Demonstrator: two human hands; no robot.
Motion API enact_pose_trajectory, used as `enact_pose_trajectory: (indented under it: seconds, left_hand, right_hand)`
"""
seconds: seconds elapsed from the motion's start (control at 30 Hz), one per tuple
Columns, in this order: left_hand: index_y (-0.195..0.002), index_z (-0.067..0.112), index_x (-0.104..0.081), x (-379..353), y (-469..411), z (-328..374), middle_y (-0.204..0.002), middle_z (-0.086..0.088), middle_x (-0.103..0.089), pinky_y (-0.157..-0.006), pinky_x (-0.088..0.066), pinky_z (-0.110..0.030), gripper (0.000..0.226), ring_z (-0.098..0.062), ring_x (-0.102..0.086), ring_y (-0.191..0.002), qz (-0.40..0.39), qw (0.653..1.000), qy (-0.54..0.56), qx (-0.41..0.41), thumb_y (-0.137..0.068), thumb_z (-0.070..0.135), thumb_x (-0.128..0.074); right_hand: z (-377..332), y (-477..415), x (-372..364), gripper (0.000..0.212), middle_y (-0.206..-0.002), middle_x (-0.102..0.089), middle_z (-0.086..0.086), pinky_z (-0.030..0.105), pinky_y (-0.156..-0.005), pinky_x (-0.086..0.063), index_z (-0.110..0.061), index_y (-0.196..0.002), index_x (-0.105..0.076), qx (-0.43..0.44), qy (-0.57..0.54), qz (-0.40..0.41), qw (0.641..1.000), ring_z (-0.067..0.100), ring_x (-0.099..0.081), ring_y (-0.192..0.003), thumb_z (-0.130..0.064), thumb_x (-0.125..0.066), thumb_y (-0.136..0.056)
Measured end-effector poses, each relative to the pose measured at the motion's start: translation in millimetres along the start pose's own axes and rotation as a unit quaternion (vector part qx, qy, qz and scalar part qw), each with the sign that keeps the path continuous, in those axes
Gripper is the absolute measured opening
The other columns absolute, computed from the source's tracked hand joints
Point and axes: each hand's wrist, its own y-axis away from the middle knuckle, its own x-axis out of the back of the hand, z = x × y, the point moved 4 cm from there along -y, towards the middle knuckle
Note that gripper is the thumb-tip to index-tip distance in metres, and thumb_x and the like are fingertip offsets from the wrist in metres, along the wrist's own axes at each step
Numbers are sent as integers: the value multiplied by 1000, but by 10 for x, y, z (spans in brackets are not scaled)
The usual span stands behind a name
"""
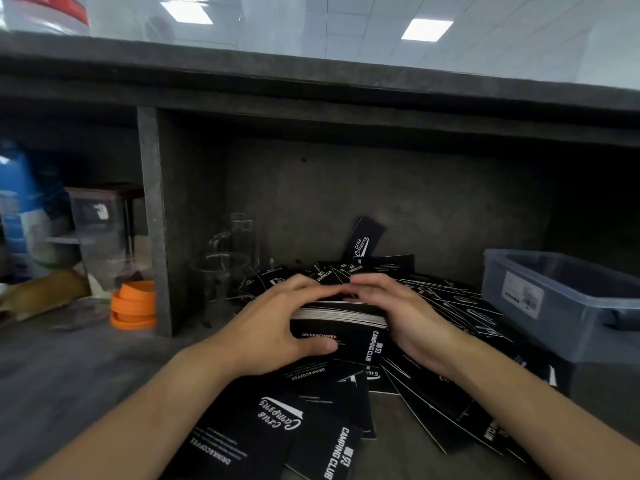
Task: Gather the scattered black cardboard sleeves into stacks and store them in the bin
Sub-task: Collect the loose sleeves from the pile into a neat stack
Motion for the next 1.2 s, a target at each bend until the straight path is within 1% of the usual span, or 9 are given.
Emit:
enact_pose_trajectory:
  seconds: [0.1,0.27,0.43,0.53,0.7,0.8,0.87,1.0,1.2]
  left_hand:
    - [-151,55,-33,-5,11,-55,-134,33,-48,-115,-38,-35,82,5,-40,-132,-23,998,-58,17,-78,77,-63]
    - [-157,46,-22,5,27,9,-153,29,-32,-122,-27,-30,87,5,-28,-142,-31,996,-86,-3,-84,71,-62]
    - [-160,38,-22,-1,26,-37,-161,27,-18,-125,-19,-25,93,8,-17,-146,-27,998,-58,19,-83,66,-68]
    - [-159,37,-23,-18,10,-53,-163,19,-23,-113,-2,-4,91,12,-12,-140,-38,997,-67,31,-84,65,-66]
    - [-159,37,-23,-4,1,-53,-165,17,-23,-112,-3,-8,89,16,-8,-137,-38,998,-49,29,-85,60,-68]
    - [-159,36,-24,-7,7,-64,-164,21,-22,-115,-6,-9,90,13,-11,-144,-36,998,-49,23,-85,62,-67]
    - [-159,35,-25,-9,11,-66,-164,23,-22,-115,-7,-8,91,10,-15,-147,-33,998,-47,18,-84,62,-68]
    - [-159,35,-27,-4,9,-56,-162,24,-25,-115,-10,-7,89,10,-20,-146,-29,998,-45,14,-84,62,-68]
    - [-158,36,-28,-8,15,-57,-161,23,-28,-116,-12,-9,88,8,-23,-146,-33,999,-41,12,-84,61,-69]
  right_hand:
    - [36,19,45,24,-125,-70,7,26,-91,-53,-21,-126,-64,-31,127,-36,991,16,-68,-111,-20,-54,-104]
    - [-77,50,63,35,-126,-71,14,32,-94,-55,-7,-127,-64,-50,37,-60,996,23,-67,-112,5,-47,-99]
    - [-55,33,104,25,-124,-71,14,31,-89,-57,-8,-120,-69,-49,70,-26,996,22,-68,-111,-6,-54,-101]
    - [-65,30,131,22,-116,-74,15,24,-75,-57,-8,-113,-75,-32,118,-16,992,17,-71,-99,-18,-60,-100]
    - [-142,53,272,26,-97,-79,11,27,-77,-60,-4,-102,-77,-10,186,-41,982,22,-77,-90,-25,-61,-101]
    - [-176,5,382,26,-77,-74,8,29,-61,-59,-8,-86,-71,46,272,39,960,17,-73,-62,-23,-58,-103]
    - [-189,4,414,27,-77,-73,6,30,-57,-57,-9,-88,-69,62,263,50,962,15,-72,-64,-27,-56,-103]
    - [-156,80,277,29,-98,-79,1,28,-74,-60,-11,-104,-74,67,279,-52,957,13,-74,-93,-36,-62,-97]
    - [-209,62,299,23,-91,-79,8,38,-87,-61,-9,-90,-81,61,252,-38,965,22,-75,-90,-32,-74,-90]
